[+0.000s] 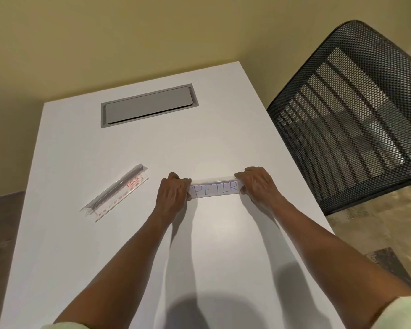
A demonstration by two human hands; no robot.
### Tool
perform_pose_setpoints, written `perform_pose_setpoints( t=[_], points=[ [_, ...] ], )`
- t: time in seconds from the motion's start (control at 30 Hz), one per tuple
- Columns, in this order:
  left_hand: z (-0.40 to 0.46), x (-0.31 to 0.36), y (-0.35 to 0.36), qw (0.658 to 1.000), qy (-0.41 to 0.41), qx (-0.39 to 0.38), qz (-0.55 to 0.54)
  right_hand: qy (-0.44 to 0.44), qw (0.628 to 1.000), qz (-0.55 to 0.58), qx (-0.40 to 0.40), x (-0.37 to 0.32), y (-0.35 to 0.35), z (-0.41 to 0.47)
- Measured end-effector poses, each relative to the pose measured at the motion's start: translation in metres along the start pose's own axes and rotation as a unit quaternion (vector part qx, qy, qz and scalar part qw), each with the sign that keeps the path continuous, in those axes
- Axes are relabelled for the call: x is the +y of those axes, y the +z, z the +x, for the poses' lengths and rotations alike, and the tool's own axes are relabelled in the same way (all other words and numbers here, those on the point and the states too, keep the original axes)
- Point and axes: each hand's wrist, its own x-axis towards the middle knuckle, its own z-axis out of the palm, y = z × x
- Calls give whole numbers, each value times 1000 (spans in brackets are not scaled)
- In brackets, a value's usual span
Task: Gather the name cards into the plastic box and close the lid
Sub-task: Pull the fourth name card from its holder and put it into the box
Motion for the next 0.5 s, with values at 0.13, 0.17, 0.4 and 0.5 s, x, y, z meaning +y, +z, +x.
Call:
perform_pose_setpoints(
  t=[0.13, 0.17, 0.4, 0.5],
  points=[
    [3, -3, 5, 999, -29, -1, -26, 4, 1000, 16, 15, -2, -2, 1],
    [4, -4, 5, 999, -39, -4, -30, 8, 1000, 10, 18, -3, -3, 1],
    [9, -5, 1, 996, -26, -42, 70, 3, 999, -53, 11, -8, -14, -1],
    [7, -4, -5, 992, -24, -60, 112, 5, 999, -28, 21, -12, -20, -4]
  ],
)
